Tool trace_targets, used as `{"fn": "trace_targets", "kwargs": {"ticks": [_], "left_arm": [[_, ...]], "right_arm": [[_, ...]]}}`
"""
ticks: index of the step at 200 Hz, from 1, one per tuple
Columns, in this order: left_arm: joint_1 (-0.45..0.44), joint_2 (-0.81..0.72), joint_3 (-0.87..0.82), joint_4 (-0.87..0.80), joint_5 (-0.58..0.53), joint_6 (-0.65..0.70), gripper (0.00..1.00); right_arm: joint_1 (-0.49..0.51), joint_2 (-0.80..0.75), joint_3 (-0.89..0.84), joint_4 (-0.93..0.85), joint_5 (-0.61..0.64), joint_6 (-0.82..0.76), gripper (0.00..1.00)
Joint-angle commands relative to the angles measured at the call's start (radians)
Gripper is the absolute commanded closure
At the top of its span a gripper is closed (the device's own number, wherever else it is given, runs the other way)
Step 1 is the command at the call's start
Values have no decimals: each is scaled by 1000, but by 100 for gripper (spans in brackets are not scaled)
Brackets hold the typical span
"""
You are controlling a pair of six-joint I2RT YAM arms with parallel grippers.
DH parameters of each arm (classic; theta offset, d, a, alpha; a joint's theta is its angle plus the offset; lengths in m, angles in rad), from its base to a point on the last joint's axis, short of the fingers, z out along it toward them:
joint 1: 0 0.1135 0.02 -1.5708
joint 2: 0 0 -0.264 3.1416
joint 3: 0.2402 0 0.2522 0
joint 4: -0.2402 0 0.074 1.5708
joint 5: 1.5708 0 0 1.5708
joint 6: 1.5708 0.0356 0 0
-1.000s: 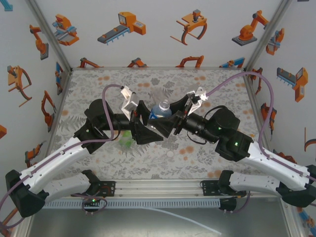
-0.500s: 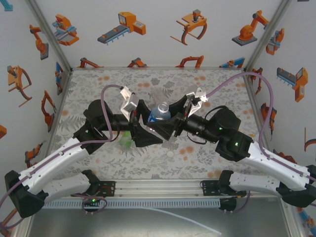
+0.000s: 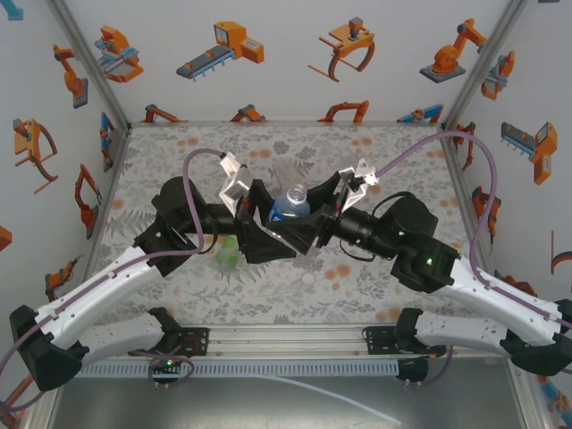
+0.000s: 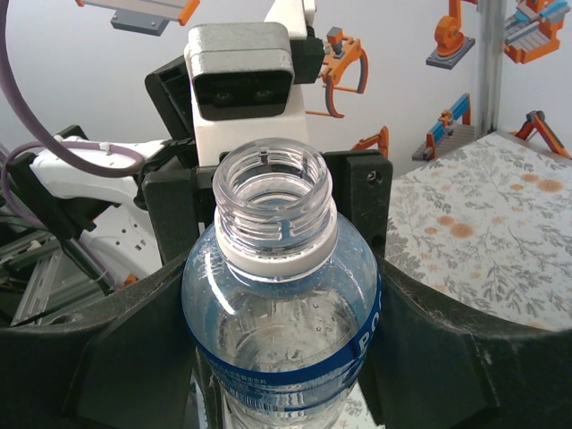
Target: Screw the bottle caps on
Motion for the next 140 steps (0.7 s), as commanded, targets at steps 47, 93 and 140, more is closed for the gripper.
{"fn": "trace_targets", "kwargs": {"ticks": [47, 93, 140], "left_arm": [[-8, 2, 34, 15, 20, 6, 54], [-8, -31, 33, -155, -103, 123, 59], [-5, -78, 35, -407, -358, 254, 70]], "right_arm": [[3, -25, 0, 36, 24, -13, 71], [0, -51, 43, -104, 110, -54, 17], [0, -82, 102, -320, 276, -87, 13]]}}
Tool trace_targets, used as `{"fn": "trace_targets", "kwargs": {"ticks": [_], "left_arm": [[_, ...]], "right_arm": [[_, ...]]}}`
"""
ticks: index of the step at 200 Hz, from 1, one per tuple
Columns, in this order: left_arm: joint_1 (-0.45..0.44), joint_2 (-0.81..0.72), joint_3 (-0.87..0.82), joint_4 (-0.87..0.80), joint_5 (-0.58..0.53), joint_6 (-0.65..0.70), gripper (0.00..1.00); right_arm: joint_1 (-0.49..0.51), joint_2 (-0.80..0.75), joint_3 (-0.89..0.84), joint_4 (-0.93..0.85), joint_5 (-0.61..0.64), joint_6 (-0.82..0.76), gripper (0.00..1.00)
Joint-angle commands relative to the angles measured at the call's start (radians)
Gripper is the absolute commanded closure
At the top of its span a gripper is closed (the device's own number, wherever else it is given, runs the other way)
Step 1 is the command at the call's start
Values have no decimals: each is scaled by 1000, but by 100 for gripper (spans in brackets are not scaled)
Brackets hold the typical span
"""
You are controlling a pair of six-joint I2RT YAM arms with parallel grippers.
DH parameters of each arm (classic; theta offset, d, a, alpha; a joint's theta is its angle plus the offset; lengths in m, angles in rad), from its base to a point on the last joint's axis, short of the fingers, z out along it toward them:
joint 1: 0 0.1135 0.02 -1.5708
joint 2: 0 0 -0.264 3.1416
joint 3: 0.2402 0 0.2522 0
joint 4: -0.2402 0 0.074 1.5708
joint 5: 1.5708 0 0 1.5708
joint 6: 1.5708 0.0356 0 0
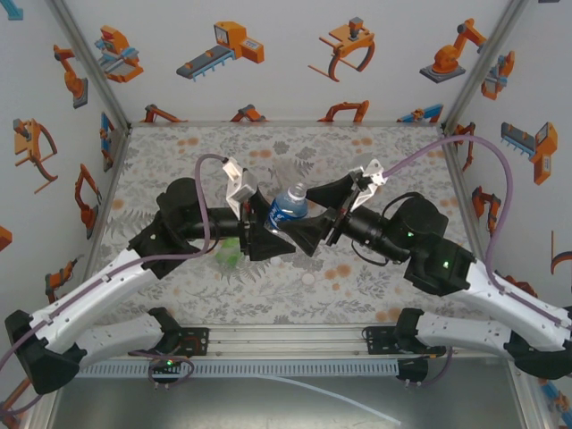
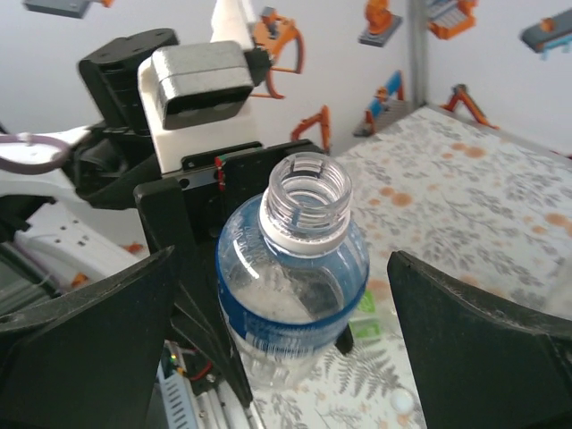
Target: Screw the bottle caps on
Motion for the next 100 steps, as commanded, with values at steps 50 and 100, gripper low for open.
{"fn": "trace_targets", "kwargs": {"ticks": [50, 100], "left_arm": [[23, -109, -33, -257, -386, 91, 91], [114, -191, -108, -276, -365, 16, 95]], "right_arm": [[-29, -24, 53, -296, 256, 47, 15], [-170, 18, -27, -335, 127, 197, 20]]}}
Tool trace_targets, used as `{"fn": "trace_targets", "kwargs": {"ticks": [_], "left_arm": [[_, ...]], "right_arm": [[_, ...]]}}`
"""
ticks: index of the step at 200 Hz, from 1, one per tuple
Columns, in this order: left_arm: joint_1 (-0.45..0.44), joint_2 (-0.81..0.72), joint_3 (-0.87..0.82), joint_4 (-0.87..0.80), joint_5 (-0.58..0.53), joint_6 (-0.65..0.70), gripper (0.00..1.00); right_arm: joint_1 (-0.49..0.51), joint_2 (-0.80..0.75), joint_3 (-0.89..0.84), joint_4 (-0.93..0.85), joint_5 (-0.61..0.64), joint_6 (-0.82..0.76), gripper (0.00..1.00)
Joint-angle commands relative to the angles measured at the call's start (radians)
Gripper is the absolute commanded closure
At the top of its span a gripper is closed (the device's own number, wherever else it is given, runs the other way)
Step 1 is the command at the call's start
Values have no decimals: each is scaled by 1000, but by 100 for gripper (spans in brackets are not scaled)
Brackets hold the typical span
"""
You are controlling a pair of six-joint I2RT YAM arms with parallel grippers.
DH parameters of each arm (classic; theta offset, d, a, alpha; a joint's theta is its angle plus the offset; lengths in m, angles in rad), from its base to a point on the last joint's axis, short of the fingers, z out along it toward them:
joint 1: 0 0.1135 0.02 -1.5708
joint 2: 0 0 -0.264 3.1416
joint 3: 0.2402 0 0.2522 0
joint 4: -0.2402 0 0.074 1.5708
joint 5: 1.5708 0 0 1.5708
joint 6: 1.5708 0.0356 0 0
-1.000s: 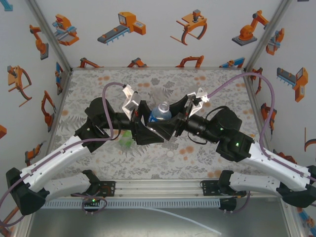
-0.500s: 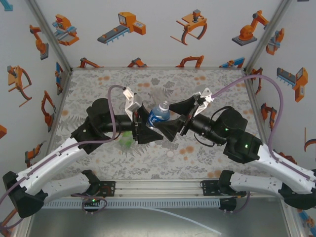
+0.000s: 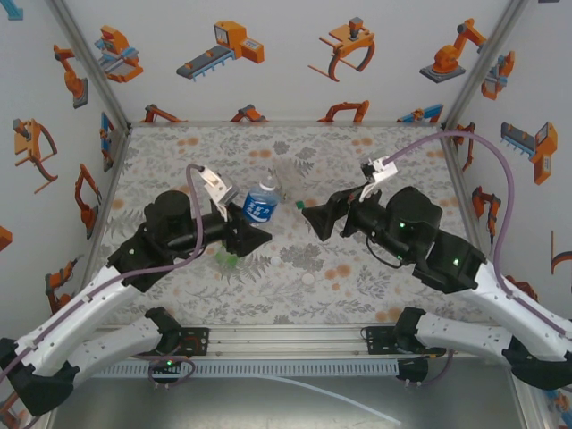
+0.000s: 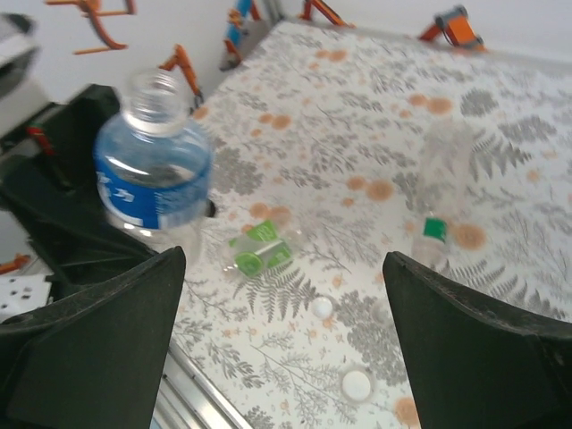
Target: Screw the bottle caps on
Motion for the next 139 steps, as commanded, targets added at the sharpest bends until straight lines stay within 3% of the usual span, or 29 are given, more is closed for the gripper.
{"fn": "trace_targets", "kwargs": {"ticks": [1, 69, 139], "left_arm": [[34, -34, -25, -33, -11, -36, 95], [51, -97, -49, -109, -42, -10, 96], [57, -97, -92, -105, -54, 14, 97]], "right_arm": [[-40, 27, -37, -42, -48, 93, 20], [-88, 164, -60, -201, -54, 215, 25], [-134, 268, -168, -240, -93, 289, 27]]}}
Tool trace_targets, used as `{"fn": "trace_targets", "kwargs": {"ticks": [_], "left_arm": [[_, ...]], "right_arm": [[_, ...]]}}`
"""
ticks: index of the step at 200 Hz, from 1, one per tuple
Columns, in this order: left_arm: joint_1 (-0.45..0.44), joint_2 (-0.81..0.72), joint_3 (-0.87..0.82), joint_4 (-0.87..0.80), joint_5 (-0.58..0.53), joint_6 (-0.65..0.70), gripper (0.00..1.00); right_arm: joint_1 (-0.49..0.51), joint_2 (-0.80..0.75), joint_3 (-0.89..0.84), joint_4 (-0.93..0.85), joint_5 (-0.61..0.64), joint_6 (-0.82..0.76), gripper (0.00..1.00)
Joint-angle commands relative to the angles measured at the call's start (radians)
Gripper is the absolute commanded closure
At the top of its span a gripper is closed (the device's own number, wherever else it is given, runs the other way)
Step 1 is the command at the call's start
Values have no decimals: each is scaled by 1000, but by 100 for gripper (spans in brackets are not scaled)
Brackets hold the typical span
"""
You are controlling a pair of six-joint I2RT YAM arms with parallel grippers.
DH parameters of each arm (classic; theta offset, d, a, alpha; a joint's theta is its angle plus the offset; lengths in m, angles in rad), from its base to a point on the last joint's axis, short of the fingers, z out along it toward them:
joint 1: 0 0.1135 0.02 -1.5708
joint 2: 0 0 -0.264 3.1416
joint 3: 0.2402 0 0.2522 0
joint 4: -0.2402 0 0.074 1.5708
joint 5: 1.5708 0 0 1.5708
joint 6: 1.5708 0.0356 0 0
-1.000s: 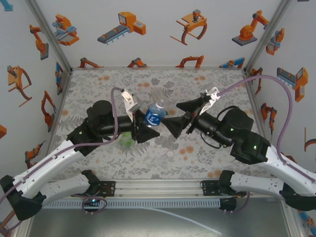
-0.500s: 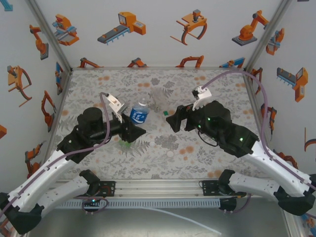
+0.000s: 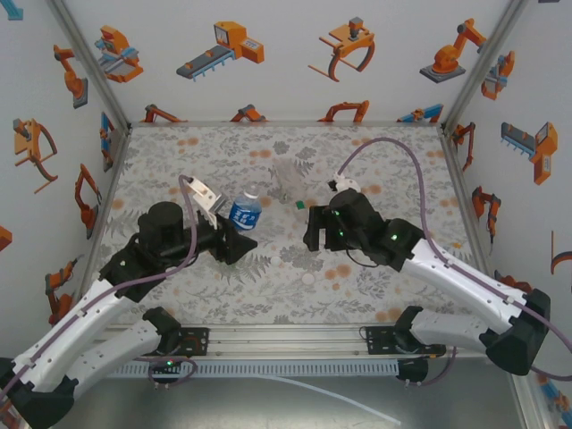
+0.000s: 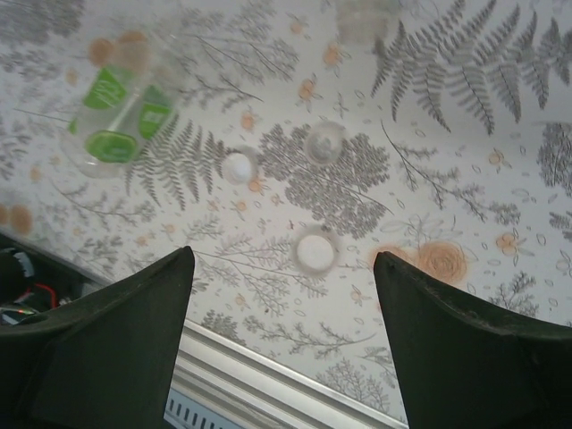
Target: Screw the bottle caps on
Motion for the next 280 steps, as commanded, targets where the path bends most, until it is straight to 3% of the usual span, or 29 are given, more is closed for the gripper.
{"fn": "trace_targets", "kwargs": {"ticks": [1, 36, 124, 221, 280], "left_arm": [[6, -1, -10, 6, 1, 18, 97], [6, 14, -22, 8, 28, 29, 98], [6, -11, -53, -9, 62, 31, 99], [6, -62, -100, -41, -137, -1, 99], [7, -215, -110, -152, -296, -11, 99]], "right_arm": [[-17, 30, -11, -34, -25, 38, 27], [-22, 108, -22, -54, -45, 46, 29], [-15, 232, -52, -45, -65, 82, 46], [82, 520, 167, -42, -25, -12, 52], [155, 737, 357, -48, -28, -62, 53]]}}
